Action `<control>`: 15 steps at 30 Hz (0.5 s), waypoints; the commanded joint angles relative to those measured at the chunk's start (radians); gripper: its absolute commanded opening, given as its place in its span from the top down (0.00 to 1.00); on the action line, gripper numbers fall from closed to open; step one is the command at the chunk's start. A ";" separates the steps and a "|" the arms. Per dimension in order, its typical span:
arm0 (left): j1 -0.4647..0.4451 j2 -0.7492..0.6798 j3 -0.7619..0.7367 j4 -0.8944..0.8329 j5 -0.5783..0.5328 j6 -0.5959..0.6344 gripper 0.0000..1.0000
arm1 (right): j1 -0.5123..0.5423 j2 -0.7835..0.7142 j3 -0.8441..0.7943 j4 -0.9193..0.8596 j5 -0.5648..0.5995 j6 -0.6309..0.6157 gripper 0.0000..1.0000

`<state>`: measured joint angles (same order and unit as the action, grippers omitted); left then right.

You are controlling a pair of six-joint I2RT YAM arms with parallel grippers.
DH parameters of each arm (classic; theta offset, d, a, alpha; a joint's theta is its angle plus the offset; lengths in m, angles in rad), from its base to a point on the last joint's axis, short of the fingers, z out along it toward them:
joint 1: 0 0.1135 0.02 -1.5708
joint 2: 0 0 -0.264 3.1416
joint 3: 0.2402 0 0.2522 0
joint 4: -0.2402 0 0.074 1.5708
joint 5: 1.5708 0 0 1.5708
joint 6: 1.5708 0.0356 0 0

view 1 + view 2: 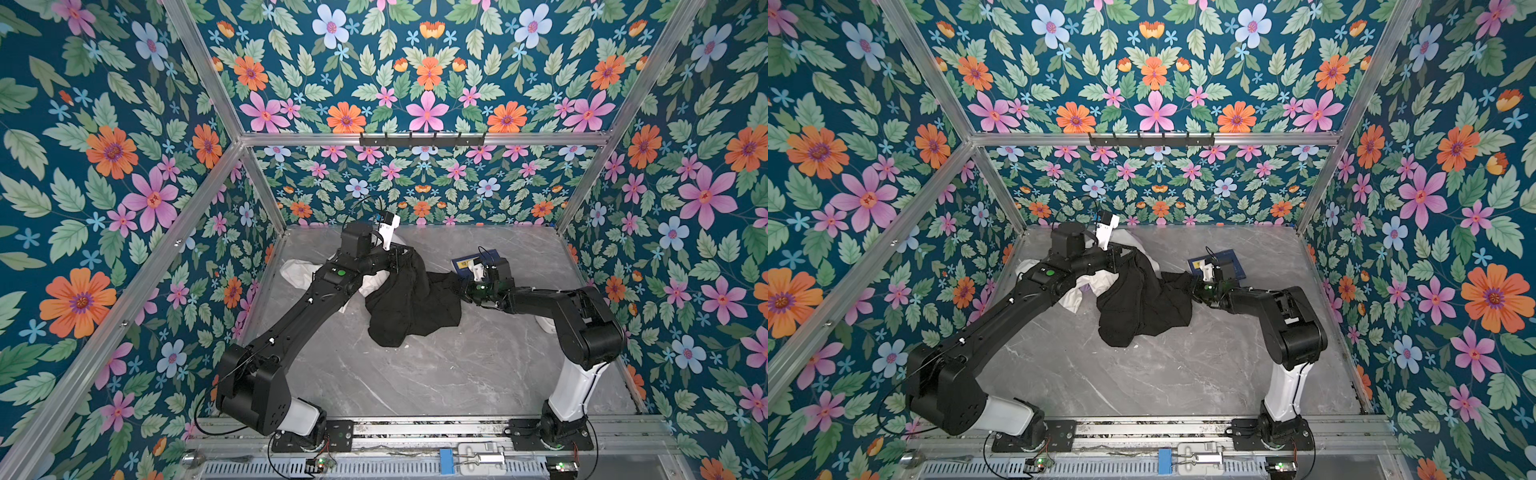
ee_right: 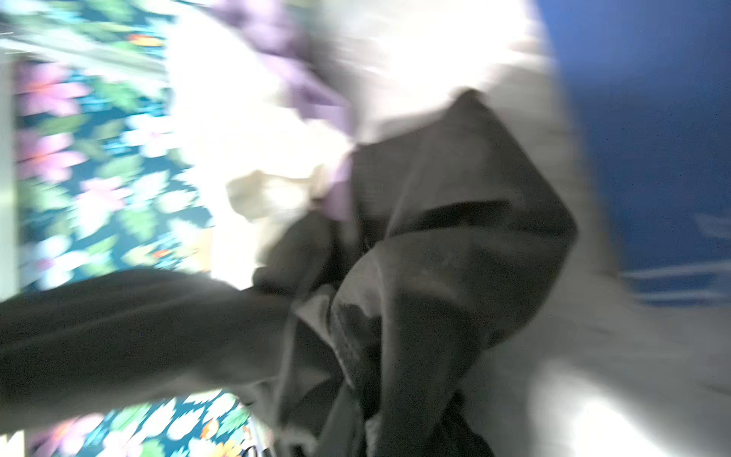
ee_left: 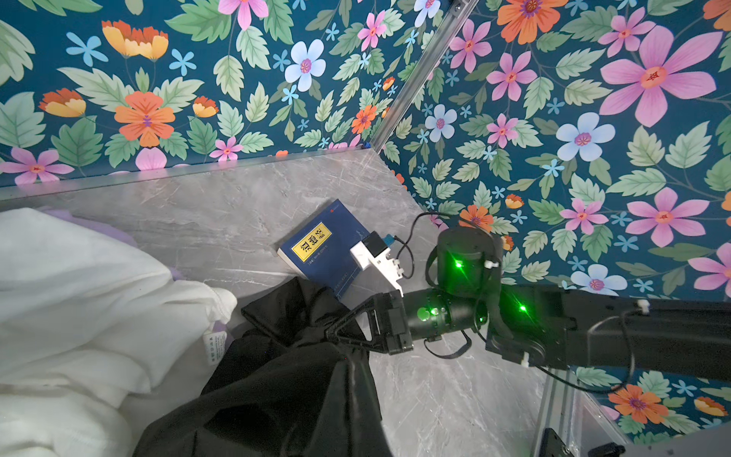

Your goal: Pick out a specific cloth from the pile

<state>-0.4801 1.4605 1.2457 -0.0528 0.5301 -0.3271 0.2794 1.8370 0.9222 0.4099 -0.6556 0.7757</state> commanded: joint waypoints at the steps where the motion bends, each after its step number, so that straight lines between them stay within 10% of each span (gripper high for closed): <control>1: -0.003 0.004 0.013 0.031 0.018 -0.001 1.00 | 0.028 -0.043 -0.016 0.235 -0.060 -0.013 0.91; 15: -0.048 0.003 0.022 0.030 0.015 -0.018 1.00 | 0.161 -0.110 -0.026 0.512 0.010 -0.110 0.68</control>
<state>-0.5194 1.4670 1.2594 -0.0532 0.5369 -0.3393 0.4267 1.7100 0.8913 0.7773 -0.6685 0.6811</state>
